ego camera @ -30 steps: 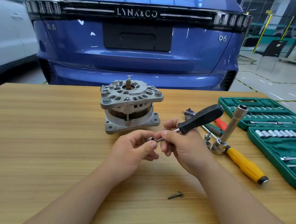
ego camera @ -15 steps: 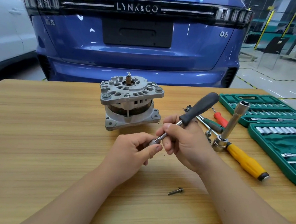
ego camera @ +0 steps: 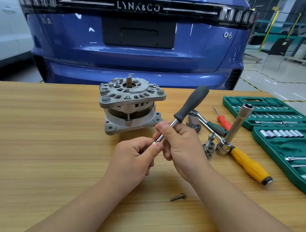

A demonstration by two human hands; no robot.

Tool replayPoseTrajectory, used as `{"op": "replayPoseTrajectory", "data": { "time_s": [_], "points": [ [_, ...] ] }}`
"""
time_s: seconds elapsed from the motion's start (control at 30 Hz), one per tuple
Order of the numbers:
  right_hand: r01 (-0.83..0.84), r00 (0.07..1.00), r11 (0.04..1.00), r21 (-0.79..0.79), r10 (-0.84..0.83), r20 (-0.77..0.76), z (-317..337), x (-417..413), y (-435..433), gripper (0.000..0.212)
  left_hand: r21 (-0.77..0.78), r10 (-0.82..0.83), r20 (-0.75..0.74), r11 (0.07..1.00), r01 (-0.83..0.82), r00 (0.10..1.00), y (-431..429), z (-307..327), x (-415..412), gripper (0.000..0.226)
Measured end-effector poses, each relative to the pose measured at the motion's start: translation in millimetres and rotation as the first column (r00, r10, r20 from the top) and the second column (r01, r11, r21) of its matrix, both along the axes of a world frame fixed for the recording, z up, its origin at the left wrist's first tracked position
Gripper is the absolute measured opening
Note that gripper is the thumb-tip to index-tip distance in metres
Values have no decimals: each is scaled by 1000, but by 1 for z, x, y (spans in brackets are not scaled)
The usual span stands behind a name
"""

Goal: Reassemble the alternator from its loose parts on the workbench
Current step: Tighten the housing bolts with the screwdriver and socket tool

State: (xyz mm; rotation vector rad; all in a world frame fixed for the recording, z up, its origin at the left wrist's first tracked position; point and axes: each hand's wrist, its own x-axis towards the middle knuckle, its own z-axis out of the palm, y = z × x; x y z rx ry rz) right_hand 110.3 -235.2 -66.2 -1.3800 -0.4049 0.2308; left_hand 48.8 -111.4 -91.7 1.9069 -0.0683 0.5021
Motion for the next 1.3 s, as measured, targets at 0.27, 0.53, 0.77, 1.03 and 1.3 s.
{"op": "replayPoseTrajectory", "data": {
  "time_s": [0.27,0.53,0.77,1.03,1.3],
  "points": [
    [225,963,933,-280,-170,208,4,-1,4,48,-5,96,73,995,-96,993,-11,1,2,23],
    [164,956,897,-412,-42,289,31,11,19,44,-87,132,63,988,-126,989,4,19,10,22],
    [271,798,783,-561,143,585,108,66,75,41,351,386,270,814,-463,882,69,83,43,18],
    [160,820,855,-494,164,549,92,78,95,34,286,389,203,854,-435,898,97,94,60,21],
    [222,796,813,-538,168,581,90,78,91,34,244,197,35,949,-200,980,112,101,57,21]
  ]
}}
